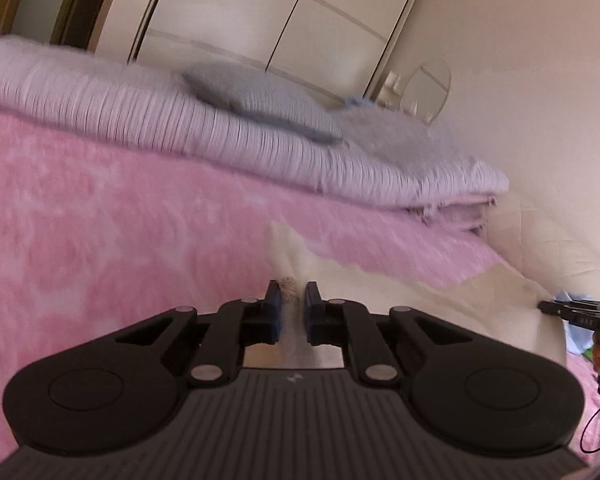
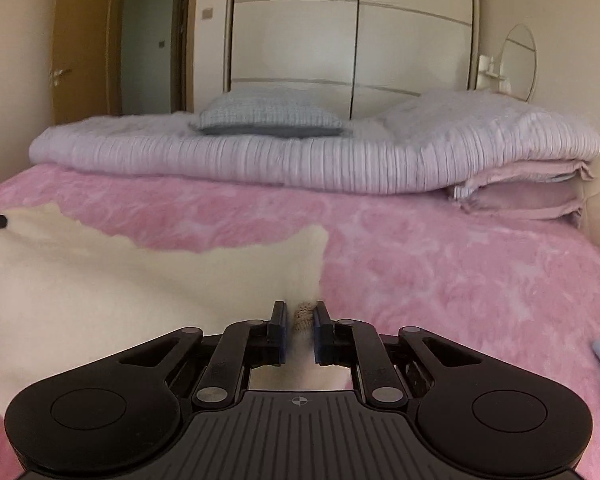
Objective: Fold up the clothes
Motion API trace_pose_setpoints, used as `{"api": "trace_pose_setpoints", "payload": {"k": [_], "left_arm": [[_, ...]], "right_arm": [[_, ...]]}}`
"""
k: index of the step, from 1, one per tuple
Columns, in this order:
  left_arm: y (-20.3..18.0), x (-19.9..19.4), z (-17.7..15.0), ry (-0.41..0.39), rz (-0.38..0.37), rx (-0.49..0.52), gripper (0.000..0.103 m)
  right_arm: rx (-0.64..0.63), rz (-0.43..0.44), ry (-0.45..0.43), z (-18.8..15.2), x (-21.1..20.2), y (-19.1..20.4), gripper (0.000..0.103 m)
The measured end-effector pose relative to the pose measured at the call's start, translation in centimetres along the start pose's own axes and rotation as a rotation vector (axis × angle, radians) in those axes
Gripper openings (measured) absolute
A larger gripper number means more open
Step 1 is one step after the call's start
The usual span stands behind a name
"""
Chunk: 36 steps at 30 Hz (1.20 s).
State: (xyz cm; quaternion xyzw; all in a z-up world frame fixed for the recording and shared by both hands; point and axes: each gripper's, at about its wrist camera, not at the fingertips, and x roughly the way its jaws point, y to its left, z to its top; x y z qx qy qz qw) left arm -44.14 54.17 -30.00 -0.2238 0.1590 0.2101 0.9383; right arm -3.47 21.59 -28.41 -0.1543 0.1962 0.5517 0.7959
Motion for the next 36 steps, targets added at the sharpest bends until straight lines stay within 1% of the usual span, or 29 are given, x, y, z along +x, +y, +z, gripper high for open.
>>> {"api": "trace_pose_setpoints", "payload": {"k": [3, 5, 6, 7, 9, 10, 11, 12, 13, 14, 15, 17, 18, 21, 22, 24, 26, 28, 30, 32, 35, 36], "left_arm": [[-0.1, 1.9, 0.4, -0.016, 0.023, 0.053, 0.009], [0.2, 3.4, -0.1, -0.018, 0.035, 0.064, 0.009], [0.5, 4.5, -0.4, 0.008, 0.047, 0.062, 0.009], [1.0, 5.8, -0.8, 0.059, 0.065, 0.054, 0.009], [2.4, 8.5, -2.3, 0.185, 0.113, 0.036, 0.013], [3.0, 9.2, -3.1, 0.218, 0.119, 0.016, 0.015], [3.6, 9.2, -3.5, 0.215, 0.111, -0.015, 0.017], [4.0, 8.7, -3.5, 0.198, 0.101, -0.058, 0.017], [4.4, 8.0, -3.4, 0.185, 0.091, -0.108, 0.017], [4.6, 7.2, -3.3, 0.177, 0.090, -0.139, 0.017], [4.7, 6.3, -3.2, 0.172, 0.095, -0.155, 0.017], [4.7, 4.2, -3.0, 0.169, 0.114, -0.170, 0.017], [4.6, 2.7, -3.0, 0.167, 0.110, -0.182, 0.017], [4.1, -2.8, -4.2, 0.161, 0.047, -0.231, 0.017], [3.8, -4.4, -4.9, 0.168, 0.026, -0.247, 0.018], [3.1, -7.5, -6.5, 0.182, -0.016, -0.284, 0.023], [2.5, -9.4, -8.1, 0.192, -0.051, -0.327, 0.025], [2.1, -10.4, -9.4, 0.189, -0.085, -0.372, 0.026], [1.8, -9.9, -9.9, 0.180, -0.097, -0.389, 0.027], [1.5, -9.1, -10.2, 0.171, -0.107, -0.399, 0.027], [1.2, -7.9, -10.3, 0.156, -0.102, -0.370, 0.027], [1.4, -7.5, -10.2, 0.159, -0.113, -0.376, 0.020]], "right_arm": [[0.015, -0.023, -0.004, -0.3, 2.3, -0.1, 0.011], [0.024, -0.045, 0.000, -0.8, 3.7, -0.1, 0.011], [0.037, -0.054, 0.013, -1.1, 4.6, -0.3, 0.011], [0.067, -0.058, 0.055, -1.5, 5.9, -0.6, 0.011], [0.149, -0.040, 0.217, -2.8, 9.0, -1.6, 0.012], [0.180, -0.030, 0.256, -3.4, 9.8, -2.0, 0.013], [0.203, -0.025, 0.245, -3.7, 9.7, -2.3, 0.016], [0.229, -0.019, 0.239, -3.7, 9.5, -2.7, 0.019], [0.259, -0.018, 0.234, -3.5, 9.0, -3.2, 0.033], [0.290, -0.029, 0.219, -3.3, 8.2, -3.7, 0.043], [0.316, -0.049, 0.199, -3.2, 7.2, -4.3, 0.045], [0.360, -0.074, 0.169, -2.7, 4.9, -5.0, 0.045], [0.383, -0.070, 0.153, -2.6, 3.4, -5.3, 0.045], [0.447, 0.001, 0.110, -3.6, -2.0, -5.0, 0.045], [0.453, 0.020, 0.113, -4.3, -3.6, -4.5, 0.046], [0.449, 0.050, 0.126, -5.7, -6.4, -3.4, 0.046], [0.450, 0.060, 0.144, -7.2, -8.5, -2.1, 0.046], [0.467, 0.067, 0.153, -8.3, -9.2, -1.1, 0.046], [0.490, 0.075, 0.155, -9.3, -9.5, -0.4, 0.046], [0.528, 0.084, 0.139, -9.5, -9.2, -0.2, 0.046], [0.533, 0.088, 0.106, -9.2, -8.3, 0.2, 0.046], [0.520, 0.092, 0.101, -9.0, -7.9, 0.4, 0.046]]}}
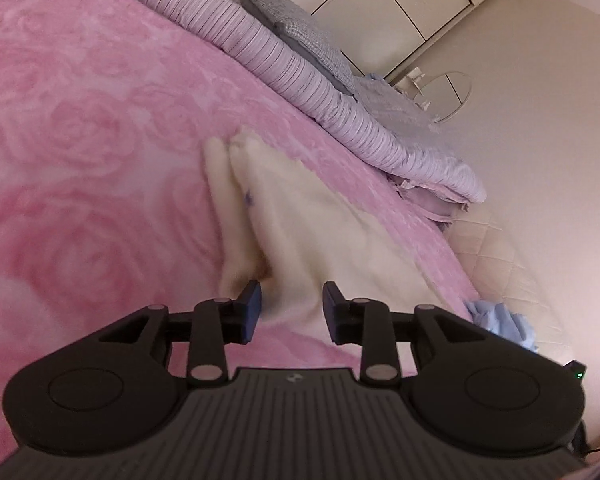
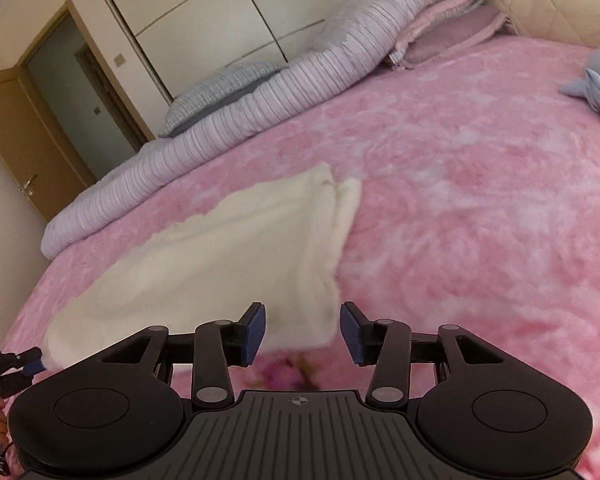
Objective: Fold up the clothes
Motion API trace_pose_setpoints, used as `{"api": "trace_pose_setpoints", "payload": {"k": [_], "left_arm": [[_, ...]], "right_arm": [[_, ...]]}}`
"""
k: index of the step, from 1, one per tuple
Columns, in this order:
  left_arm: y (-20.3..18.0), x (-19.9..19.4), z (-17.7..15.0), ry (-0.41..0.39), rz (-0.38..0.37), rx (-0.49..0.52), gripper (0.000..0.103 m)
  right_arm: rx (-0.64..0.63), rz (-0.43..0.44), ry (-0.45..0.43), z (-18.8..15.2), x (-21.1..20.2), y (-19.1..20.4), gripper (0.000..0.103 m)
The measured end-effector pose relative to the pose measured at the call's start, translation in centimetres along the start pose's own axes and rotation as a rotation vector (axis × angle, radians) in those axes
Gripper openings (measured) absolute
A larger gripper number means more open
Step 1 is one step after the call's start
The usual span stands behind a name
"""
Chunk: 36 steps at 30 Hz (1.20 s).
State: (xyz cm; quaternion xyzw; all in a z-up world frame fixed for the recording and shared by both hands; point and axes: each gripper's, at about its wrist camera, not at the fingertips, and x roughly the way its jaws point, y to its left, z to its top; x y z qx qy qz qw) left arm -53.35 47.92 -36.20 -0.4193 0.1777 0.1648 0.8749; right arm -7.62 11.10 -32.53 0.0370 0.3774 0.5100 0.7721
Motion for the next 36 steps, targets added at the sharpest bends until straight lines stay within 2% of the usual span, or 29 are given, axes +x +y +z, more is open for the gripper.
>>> {"api": "trace_pose_setpoints", "payload": {"k": [1, 2, 4, 7, 9, 11, 14, 15, 16, 17, 19, 20, 22, 23, 24, 27, 30, 32, 34, 35, 36], "left_arm": [[0.3, 0.3, 0.3, 0.010, -0.007, -0.006, 0.008], [0.4, 0.4, 0.5, 0.026, -0.005, 0.015, 0.006], [0.1, 0.2, 1.0, 0.060, 0.013, 0.108, 0.005], [0.0, -0.7, 2.1, 0.110, 0.051, 0.233, 0.005], [0.6, -0.5, 2.5, 0.152, 0.067, 0.280, 0.005], [1.1, 0.5, 2.1, 0.203, 0.091, 0.327, 0.007], [1.5, 0.6, 1.4, 0.184, 0.100, 0.302, 0.008], [1.3, 0.1, 1.2, 0.166, 0.118, 0.298, 0.012], [1.0, -0.3, 0.8, 0.151, 0.143, 0.301, 0.014], [0.6, -0.9, 0.3, 0.141, 0.175, 0.311, 0.017], [-0.4, -2.0, -0.9, 0.130, 0.241, 0.336, 0.016], [-0.8, -2.5, -1.6, 0.135, 0.253, 0.330, 0.017], [-1.1, -3.0, -2.8, 0.135, 0.189, 0.230, 0.021], [-1.3, -3.1, -3.3, 0.126, 0.141, 0.162, 0.028], [-1.3, -3.0, -3.8, 0.108, 0.092, 0.083, 0.037], [-0.3, -1.6, -4.5, 0.032, -0.002, -0.190, 0.047], [1.4, 0.3, -4.5, -0.019, 0.016, -0.387, 0.047], [2.1, 1.1, -4.3, -0.049, 0.017, -0.438, 0.046], [2.1, 1.5, -3.9, -0.074, 0.025, -0.439, 0.046], [2.1, 1.7, -3.7, -0.079, 0.035, -0.435, 0.043], [2.1, 2.1, -3.5, -0.079, 0.051, -0.424, 0.034]], "right_arm": [[-0.026, -0.016, 0.004, 0.1, 0.5, 0.3, 0.042], [-0.063, -0.053, 0.014, 0.1, 0.9, 0.7, 0.011], [-0.111, -0.086, 0.025, 0.4, 1.1, 0.9, 0.010], [-0.108, -0.056, 0.010, 1.2, 0.4, 0.1, 0.009], [-0.083, -0.051, 0.020, 1.3, 0.4, -0.7, 0.009], [-0.096, -0.100, 0.083, 0.4, 2.0, -1.1, 0.009], [-0.056, -0.121, 0.064, -0.6, 2.7, -1.5, 0.010], [-0.033, -0.120, 0.063, -0.5, 2.4, -1.6, 0.011], [-0.003, -0.116, 0.066, -0.4, 2.0, -1.8, 0.015], [0.035, -0.118, 0.075, -0.2, 1.5, -2.0, 0.026], [0.109, -0.129, 0.080, -0.2, 0.2, -2.4, 0.041], [0.158, -0.118, 0.068, -0.4, -0.7, -2.6, 0.044], [0.284, -0.043, 0.040, -1.1, -2.0, -3.0, 0.048], [0.355, -0.001, 0.035, -1.5, -2.3, -3.2, 0.051], [0.412, 0.033, 0.035, -1.9, -2.3, -3.2, 0.052], [0.524, 0.086, 0.036, -2.7, -1.3, -2.8, 0.057], [0.604, 0.059, 0.050, -2.8, 0.7, -2.5, 0.061], [0.615, 0.048, 0.034, -2.5, 1.7, -2.4, 0.061], [0.612, 0.032, 0.013, -2.0, 2.7, -2.2, 0.061], [0.611, 0.026, 0.003, -1.8, 3.1, -2.1, 0.061], [0.604, 0.015, -0.004, -1.6, 3.4, -2.0, 0.061]]}}
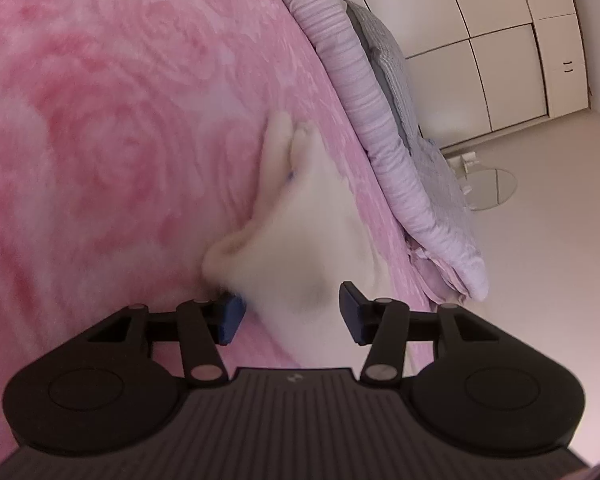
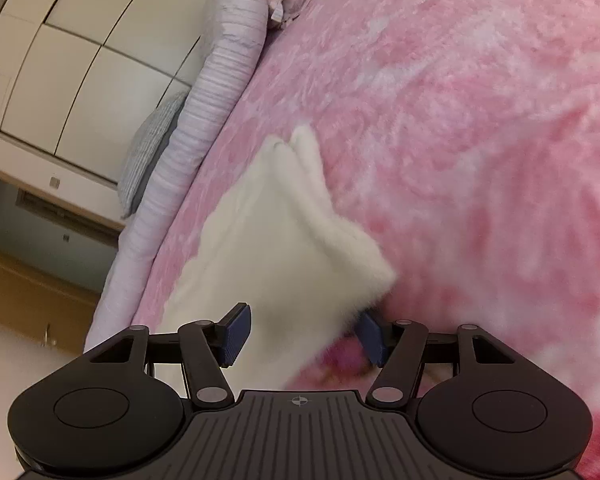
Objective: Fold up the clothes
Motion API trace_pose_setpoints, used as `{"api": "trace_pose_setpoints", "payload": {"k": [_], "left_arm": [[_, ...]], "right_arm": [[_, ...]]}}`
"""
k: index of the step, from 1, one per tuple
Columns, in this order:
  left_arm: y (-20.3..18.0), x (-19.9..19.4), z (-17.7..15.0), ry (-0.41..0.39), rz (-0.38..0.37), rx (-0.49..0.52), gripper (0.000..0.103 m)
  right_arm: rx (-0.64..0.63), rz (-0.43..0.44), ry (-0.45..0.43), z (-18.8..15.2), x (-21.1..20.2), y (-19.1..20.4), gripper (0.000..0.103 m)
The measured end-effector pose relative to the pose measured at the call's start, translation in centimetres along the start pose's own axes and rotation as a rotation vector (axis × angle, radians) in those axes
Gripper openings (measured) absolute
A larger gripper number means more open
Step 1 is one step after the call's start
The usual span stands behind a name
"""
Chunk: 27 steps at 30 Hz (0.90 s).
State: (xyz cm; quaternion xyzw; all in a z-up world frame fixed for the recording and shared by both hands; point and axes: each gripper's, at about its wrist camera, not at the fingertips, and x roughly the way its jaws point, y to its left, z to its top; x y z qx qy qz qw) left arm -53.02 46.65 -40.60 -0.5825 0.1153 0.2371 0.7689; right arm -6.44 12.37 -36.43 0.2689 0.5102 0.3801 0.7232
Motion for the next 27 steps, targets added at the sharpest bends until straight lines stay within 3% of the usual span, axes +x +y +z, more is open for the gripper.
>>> {"api": "trace_pose_setpoints", "payload": {"k": [1, 2, 3, 5, 13, 17, 20, 21, 23, 27], "left_arm": [[-0.2, 0.3, 0.1, -0.001, 0.016, 0.019, 0.029], [-0.4, 0.4, 0.0, -0.003, 0.021, 0.044, 0.019], [-0.7, 0.3, -0.1, -0.008, 0.019, 0.073, 0.012], [-1.3, -0.1, -0.4, -0.023, 0.017, 0.125, 0.007], [-2.1, -4.5, -4.0, -0.052, 0.008, 0.205, 0.005], [-1.4, -9.0, -7.4, -0.029, -0.006, 0.189, 0.006], [-0.5, -11.3, -9.2, 0.026, 0.024, 0.196, 0.007], [-0.3, -11.8, -9.3, 0.046, 0.040, 0.205, 0.008], [-0.4, -12.9, -8.9, 0.071, 0.080, 0.252, 0.011], [-3.2, -14.0, -6.3, 0.079, 0.120, 0.404, 0.015]], "right_arm": [[-0.015, -0.016, -0.009, 0.0, 0.3, 0.2, 0.051], [-0.029, -0.023, -0.013, 0.1, 0.5, 0.4, 0.021], [-0.044, -0.019, -0.011, 0.1, 0.6, 0.5, 0.011], [-0.058, -0.010, -0.015, 0.0, 0.2, 0.5, 0.009], [-0.072, 0.020, 0.003, -1.2, -3.3, -0.2, 0.007], [-0.050, 0.018, 0.037, -2.6, -6.8, -1.6, 0.007], [-0.089, -0.020, 0.093, -3.9, -9.1, -2.8, 0.009], [-0.113, -0.049, 0.114, -4.0, -9.5, -3.0, 0.010], [-0.179, -0.104, 0.150, -3.8, -10.6, -3.3, 0.029], [-0.369, -0.189, 0.093, -2.2, -12.9, -1.4, 0.037]]}}
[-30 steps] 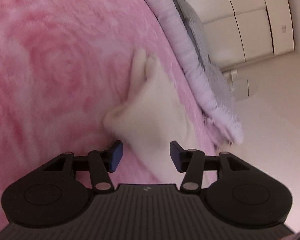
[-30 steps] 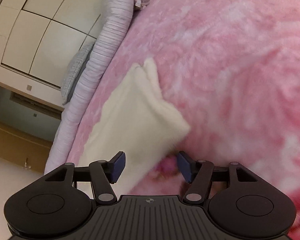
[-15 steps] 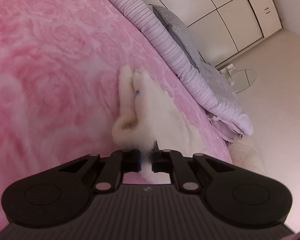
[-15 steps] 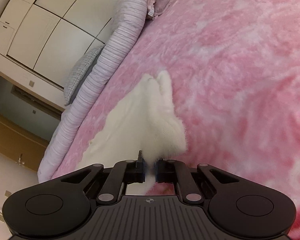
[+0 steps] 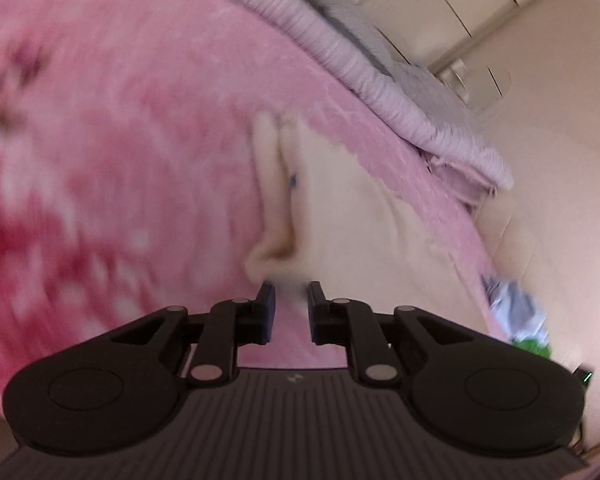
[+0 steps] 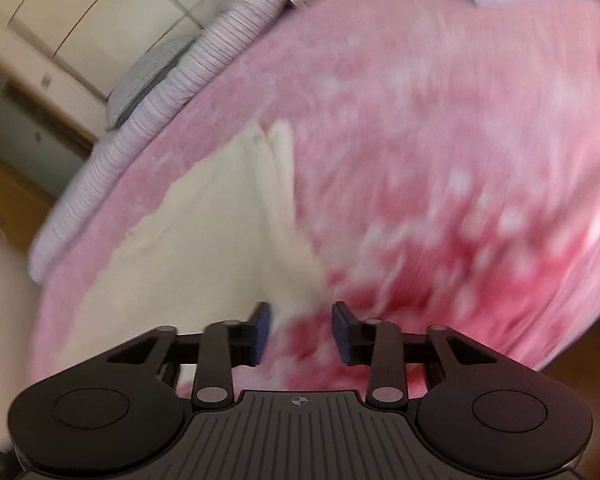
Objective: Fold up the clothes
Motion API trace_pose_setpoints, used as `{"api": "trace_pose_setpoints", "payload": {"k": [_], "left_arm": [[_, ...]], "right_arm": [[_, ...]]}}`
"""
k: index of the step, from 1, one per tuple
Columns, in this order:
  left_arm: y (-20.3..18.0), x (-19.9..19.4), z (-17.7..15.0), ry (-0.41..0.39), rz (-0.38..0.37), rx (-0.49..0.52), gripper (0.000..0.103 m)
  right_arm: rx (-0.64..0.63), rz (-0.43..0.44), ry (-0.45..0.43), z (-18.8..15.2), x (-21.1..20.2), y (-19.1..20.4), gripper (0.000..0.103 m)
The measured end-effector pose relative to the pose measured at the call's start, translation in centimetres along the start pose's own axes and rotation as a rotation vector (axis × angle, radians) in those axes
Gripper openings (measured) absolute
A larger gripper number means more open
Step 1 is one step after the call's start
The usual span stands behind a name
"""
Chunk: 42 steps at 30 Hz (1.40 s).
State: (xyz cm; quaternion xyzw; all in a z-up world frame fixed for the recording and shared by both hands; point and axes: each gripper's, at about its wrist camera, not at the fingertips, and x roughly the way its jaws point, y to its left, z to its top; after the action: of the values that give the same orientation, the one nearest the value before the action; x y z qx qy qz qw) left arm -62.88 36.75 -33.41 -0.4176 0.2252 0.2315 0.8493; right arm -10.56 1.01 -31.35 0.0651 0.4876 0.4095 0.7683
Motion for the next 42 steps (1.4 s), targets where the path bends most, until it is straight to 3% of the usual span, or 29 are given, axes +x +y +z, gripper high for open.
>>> {"api": "trace_pose_setpoints", "payload": {"k": [3, 5, 8, 10, 14, 16, 20, 22, 23, 24, 30, 32, 34, 37, 39, 41, 42], "left_arm": [[-1.4, 0.6, 3.2, -0.048, 0.012, 0.087, 0.024], [-1.9, 1.5, 5.2, -0.077, 0.000, 0.092, 0.024], [-2.7, 4.1, 8.3, -0.102, -0.025, 0.112, 0.034], [-2.7, 7.3, 10.5, -0.057, -0.022, 0.098, 0.034], [-1.2, 12.7, 12.8, 0.037, -0.016, 0.042, 0.034], [-0.3, 15.0, 13.7, 0.055, 0.013, 0.012, 0.036], [1.1, 18.2, 14.3, 0.091, 0.003, -0.047, 0.038], [1.1, 18.9, 14.2, 0.092, -0.024, -0.035, 0.036], [0.9, 19.1, 14.2, 0.087, -0.032, -0.016, 0.031], [0.6, 19.1, 14.2, 0.076, -0.032, 0.017, 0.008], [-1.4, 17.2, 14.5, -0.084, -0.026, 0.190, 0.009], [-1.7, 17.2, 14.7, -0.129, -0.003, 0.218, 0.009], [-1.5, 18.1, 14.7, -0.115, 0.028, 0.228, 0.009], [-0.5, 21.0, 14.4, 0.019, 0.101, 0.200, 0.011], [-0.3, 21.0, 14.3, 0.020, 0.110, 0.191, 0.014], [-0.3, 19.8, 14.7, -0.016, 0.124, 0.167, 0.017], [-0.4, 18.8, 14.9, -0.039, 0.145, 0.164, 0.015]], "right_arm": [[-0.092, -0.028, -0.086, 2.2, -0.4, 0.8, 0.037], [-0.105, 0.014, -0.107, 4.0, 0.8, 1.0, 0.038], [-0.117, 0.108, -0.096, 6.8, 4.3, 1.6, 0.037], [-0.125, 0.152, -0.069, 8.5, 7.0, 2.0, 0.038], [-0.167, 0.151, -0.040, 11.1, 11.7, 2.8, 0.038], [-0.182, 0.150, -0.019, 11.8, 13.5, 3.0, 0.038], [-0.176, 0.203, 0.033, 12.3, 16.5, 2.6, 0.037], [-0.206, 0.210, 0.043, 12.5, 17.2, 3.0, 0.032], [-0.239, 0.206, 0.034, 12.5, 17.3, 3.3, 0.012], [-0.269, 0.208, 0.014, 12.5, 17.0, 3.5, 0.012], [-0.410, 0.235, -0.191, 12.4, 14.2, 4.6, 0.011], [-0.418, 0.222, -0.238, 12.4, 14.1, 4.7, 0.011], [-0.409, 0.192, -0.220, 12.6, 15.2, 4.7, 0.011], [-0.387, 0.103, -0.056, 12.8, 18.5, 4.4, 0.012], [-0.381, 0.070, -0.018, 12.6, 19.1, 4.2, 0.015], [-0.372, 0.013, -0.023, 12.8, 18.3, 4.3, 0.033], [-0.374, -0.021, -0.046, 12.8, 17.4, 4.5, 0.036]]}}
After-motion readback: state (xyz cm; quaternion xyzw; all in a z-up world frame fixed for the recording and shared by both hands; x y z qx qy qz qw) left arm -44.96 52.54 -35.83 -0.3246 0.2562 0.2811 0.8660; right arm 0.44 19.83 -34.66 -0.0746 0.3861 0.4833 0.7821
